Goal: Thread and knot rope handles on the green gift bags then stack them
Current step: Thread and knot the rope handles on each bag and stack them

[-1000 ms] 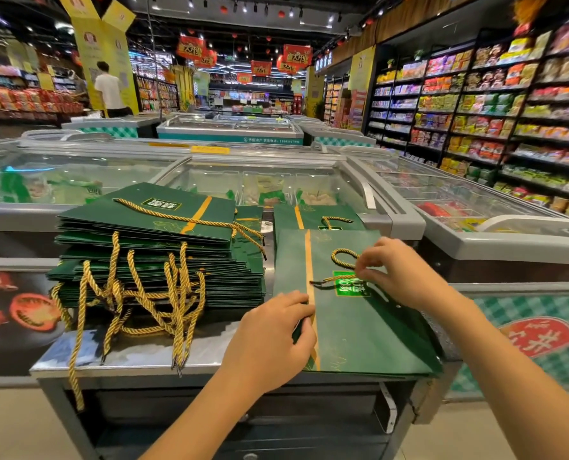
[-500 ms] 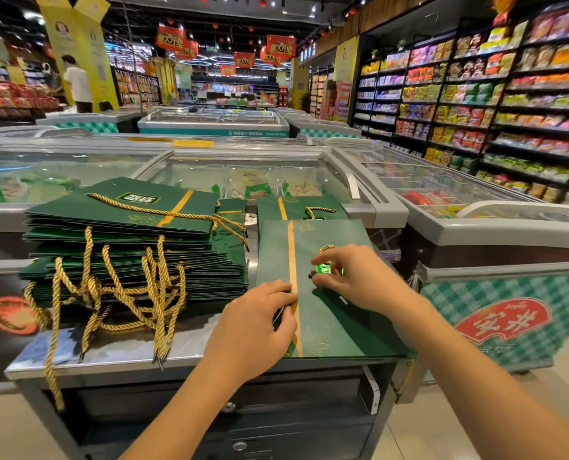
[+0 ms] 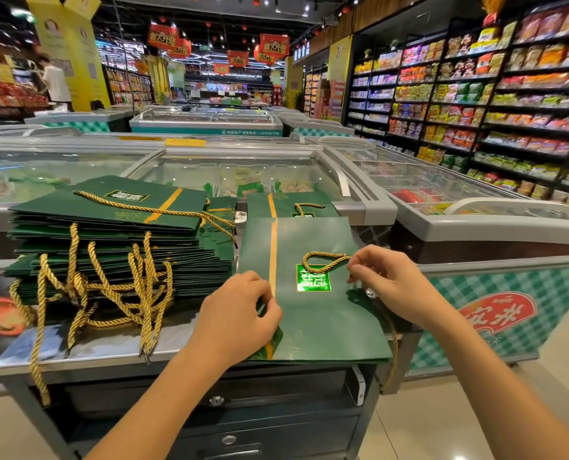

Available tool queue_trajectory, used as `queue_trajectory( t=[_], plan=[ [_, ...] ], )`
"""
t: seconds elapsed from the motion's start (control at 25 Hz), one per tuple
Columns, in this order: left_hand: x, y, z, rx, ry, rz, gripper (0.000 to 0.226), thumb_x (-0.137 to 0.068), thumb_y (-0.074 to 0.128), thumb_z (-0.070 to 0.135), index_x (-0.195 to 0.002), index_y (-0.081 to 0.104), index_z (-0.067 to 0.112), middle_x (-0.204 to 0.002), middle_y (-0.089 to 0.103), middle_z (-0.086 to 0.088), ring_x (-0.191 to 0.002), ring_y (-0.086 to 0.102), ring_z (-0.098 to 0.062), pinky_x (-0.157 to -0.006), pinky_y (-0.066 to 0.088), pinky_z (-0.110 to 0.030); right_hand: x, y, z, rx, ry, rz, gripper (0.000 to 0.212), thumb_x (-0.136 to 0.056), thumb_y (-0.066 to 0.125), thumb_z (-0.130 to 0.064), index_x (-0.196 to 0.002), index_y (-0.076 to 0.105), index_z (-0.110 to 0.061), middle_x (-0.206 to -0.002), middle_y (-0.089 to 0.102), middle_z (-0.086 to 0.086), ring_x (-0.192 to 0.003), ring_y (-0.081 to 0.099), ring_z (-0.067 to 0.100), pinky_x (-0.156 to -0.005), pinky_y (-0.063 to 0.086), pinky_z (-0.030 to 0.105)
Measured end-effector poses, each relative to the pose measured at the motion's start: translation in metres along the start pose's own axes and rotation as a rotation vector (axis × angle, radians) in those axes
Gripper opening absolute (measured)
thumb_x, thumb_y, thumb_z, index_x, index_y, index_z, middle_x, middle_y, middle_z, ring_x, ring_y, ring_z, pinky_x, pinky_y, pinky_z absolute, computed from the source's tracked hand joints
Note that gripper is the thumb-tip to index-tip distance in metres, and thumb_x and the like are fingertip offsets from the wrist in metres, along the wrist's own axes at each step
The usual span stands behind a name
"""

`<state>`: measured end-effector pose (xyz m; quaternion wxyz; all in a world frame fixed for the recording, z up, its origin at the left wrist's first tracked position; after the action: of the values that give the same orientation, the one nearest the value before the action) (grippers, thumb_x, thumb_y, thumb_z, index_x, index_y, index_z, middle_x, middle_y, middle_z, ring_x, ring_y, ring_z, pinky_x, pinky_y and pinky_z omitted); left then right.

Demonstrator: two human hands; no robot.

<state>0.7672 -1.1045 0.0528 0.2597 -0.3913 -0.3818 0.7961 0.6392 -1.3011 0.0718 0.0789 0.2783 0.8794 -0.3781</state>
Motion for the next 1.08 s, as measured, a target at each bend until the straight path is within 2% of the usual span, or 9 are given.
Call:
queue_trajectory(
  t=[0.08,0.16,0.24,0.36,0.48,0.56,0.68,0.88,1.08],
  plan=[
    [-0.002,-0.002,0.006,-0.112,-0.017,-0.026,0.024,-0.093,0.052,0.040,-0.074,0.054,0.026,-0.083,0.051,0.009,-0.083,0.047,-0.008,-0.059,0.033,-0.019,0.003,-0.001,0.005,-0.077,0.030,0.019,0.002,-0.095,0.070,-0.021,-0.097,0.071,-0.021,-0.086,0.076,-0.004,-0.080,0.071,0.013,-0.073,0.058,0.025],
    [-0.006,-0.002,0.014,-0.194,-0.028,-0.061,0.027,-0.095,0.049,0.044,-0.077,0.053,0.025,-0.084,0.050,0.008,-0.084,0.048,-0.011,-0.060,0.036,-0.023,0.004,-0.001,0.008,-0.130,0.051,0.029,0.007,-0.091,0.075,-0.019,-0.097,0.071,-0.018,-0.086,0.076,-0.001,-0.080,0.072,0.018,-0.073,0.059,0.026],
    [-0.011,0.000,0.027,-0.241,-0.013,-0.073,0.027,-0.096,0.048,0.048,-0.088,0.056,0.024,-0.091,0.052,0.008,-0.092,0.049,-0.015,-0.071,0.044,-0.030,0.005,-0.002,0.010,-0.191,0.074,0.029,0.015,-0.090,0.076,-0.015,-0.101,0.067,-0.016,-0.086,0.077,0.003,-0.078,0.073,0.020,-0.071,0.057,0.023],
    [-0.016,0.013,0.055,-0.162,0.026,-0.108,0.033,-0.095,0.050,0.053,-0.107,0.058,0.023,-0.107,0.053,0.004,-0.106,0.046,-0.019,-0.090,0.042,-0.034,0.008,-0.006,0.015,-0.323,0.122,0.051,0.028,-0.089,0.076,-0.013,-0.111,0.060,-0.016,-0.087,0.079,0.006,-0.073,0.072,0.016,-0.065,0.052,0.017],
    [-0.015,0.042,0.087,-0.139,-0.005,-0.200,0.061,-0.090,0.044,0.070,-0.123,0.053,0.019,-0.125,0.049,0.000,-0.122,0.041,-0.023,-0.106,0.034,-0.042,0.008,-0.006,0.015,-0.357,0.108,0.068,0.024,-0.089,0.077,-0.012,-0.109,0.064,-0.013,-0.088,0.079,0.007,-0.073,0.072,0.014,-0.064,0.052,0.016],
    [-0.012,0.062,0.102,-0.200,-0.053,-0.273,0.089,-0.084,0.035,0.083,-0.138,0.042,0.012,-0.141,0.040,-0.007,-0.135,0.032,-0.029,-0.115,0.023,-0.055,0.009,-0.007,0.015,-0.352,0.089,0.089,0.020,-0.090,0.076,-0.012,-0.107,0.066,-0.013,-0.088,0.079,0.006,-0.075,0.073,0.017,-0.065,0.053,0.019],
    [-0.011,0.080,0.107,-0.211,-0.109,-0.295,0.115,-0.073,0.031,0.094,-0.149,0.023,0.008,-0.155,0.024,-0.011,-0.148,0.013,-0.036,-0.116,0.005,-0.070,0.011,-0.011,0.014,-0.337,0.043,0.117,0.014,-0.093,0.074,-0.015,-0.105,0.069,-0.016,-0.089,0.078,0.003,-0.080,0.074,0.019,-0.068,0.055,0.021],
    [-0.012,0.079,0.096,-0.158,-0.088,-0.182,0.091,-0.071,0.036,0.086,-0.129,0.037,0.017,-0.138,0.036,-0.004,-0.140,0.025,-0.029,-0.117,0.003,-0.068,0.013,-0.013,0.013,-0.307,-0.021,0.118,0.015,-0.090,0.077,-0.017,-0.105,0.077,-0.019,-0.092,0.078,-0.002,-0.089,0.074,0.012,-0.080,0.057,0.026],
    [-0.009,0.062,0.083,0.018,-0.014,-0.110,0.059,-0.070,0.042,0.077,-0.098,0.038,0.026,-0.104,0.040,0.009,-0.110,0.039,-0.017,-0.119,0.012,-0.057,0.015,-0.006,0.011,-0.376,-0.015,0.054,0.021,-0.083,0.082,-0.012,-0.103,0.077,-0.012,-0.089,0.079,0.005,-0.089,0.076,0.023,-0.085,0.061,0.035]
  ],
)
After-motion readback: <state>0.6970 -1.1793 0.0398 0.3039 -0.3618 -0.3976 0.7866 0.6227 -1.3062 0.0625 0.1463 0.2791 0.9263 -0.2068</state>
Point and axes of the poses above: each hand's wrist, its own x-axis away from the middle knuckle, its own y-axis out of the palm, z = x × y, the point moved 10 cm from there along -x, towards the middle knuckle
